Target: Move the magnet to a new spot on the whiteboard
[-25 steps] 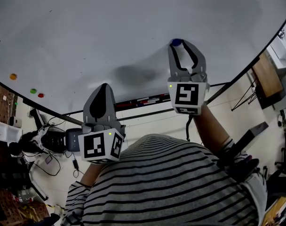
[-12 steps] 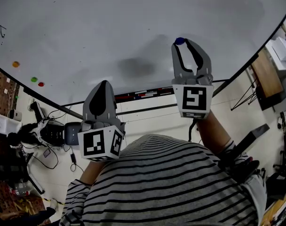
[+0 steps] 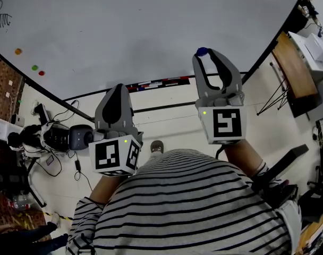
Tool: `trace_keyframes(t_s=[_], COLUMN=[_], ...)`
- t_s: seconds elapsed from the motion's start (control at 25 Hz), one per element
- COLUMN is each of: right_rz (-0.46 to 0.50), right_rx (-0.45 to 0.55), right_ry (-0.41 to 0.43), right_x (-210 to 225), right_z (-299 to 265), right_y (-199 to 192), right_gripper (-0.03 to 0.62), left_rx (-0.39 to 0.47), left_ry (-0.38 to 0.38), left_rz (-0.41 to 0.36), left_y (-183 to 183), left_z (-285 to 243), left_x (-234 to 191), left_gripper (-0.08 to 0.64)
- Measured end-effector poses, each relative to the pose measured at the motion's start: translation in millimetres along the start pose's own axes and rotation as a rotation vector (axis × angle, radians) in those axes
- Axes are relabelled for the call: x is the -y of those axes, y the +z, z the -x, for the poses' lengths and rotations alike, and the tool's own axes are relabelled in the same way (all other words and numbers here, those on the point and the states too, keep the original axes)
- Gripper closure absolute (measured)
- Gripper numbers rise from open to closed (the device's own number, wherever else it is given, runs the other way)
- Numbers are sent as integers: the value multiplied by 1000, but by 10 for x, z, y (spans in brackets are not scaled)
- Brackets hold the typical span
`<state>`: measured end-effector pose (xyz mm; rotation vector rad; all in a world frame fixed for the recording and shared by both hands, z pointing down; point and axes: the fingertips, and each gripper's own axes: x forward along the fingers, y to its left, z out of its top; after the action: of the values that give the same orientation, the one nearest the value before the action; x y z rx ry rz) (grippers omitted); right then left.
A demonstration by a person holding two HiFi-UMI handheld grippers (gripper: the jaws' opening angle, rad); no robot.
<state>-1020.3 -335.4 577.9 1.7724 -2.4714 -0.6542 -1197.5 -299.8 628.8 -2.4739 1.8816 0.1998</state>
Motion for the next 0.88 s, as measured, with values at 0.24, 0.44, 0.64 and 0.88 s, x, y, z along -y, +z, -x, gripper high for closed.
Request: trace_keyframes(t_s=[0.24,0.44,0.64,0.88], right_rz=[-48,-69,-80,-80], right_rx=[-14,-24,-22,-8], right_ry=[41,50,40,38], right_x=[73,74,61,68], right_z=[704,811,808,801], right_y=[1,-46,-24,-4], right_gripper=[468,468,468,468], left_rx=[-3,-22,-41,-31], left_ry=[16,38,8,0], left_rz=[-15,-19,-38,-30], left_y=[-62,-154,-184,-163], left_z=[521,606,611,576], left_x=[516,558,602,650], left_gripper=[543,545,545,544])
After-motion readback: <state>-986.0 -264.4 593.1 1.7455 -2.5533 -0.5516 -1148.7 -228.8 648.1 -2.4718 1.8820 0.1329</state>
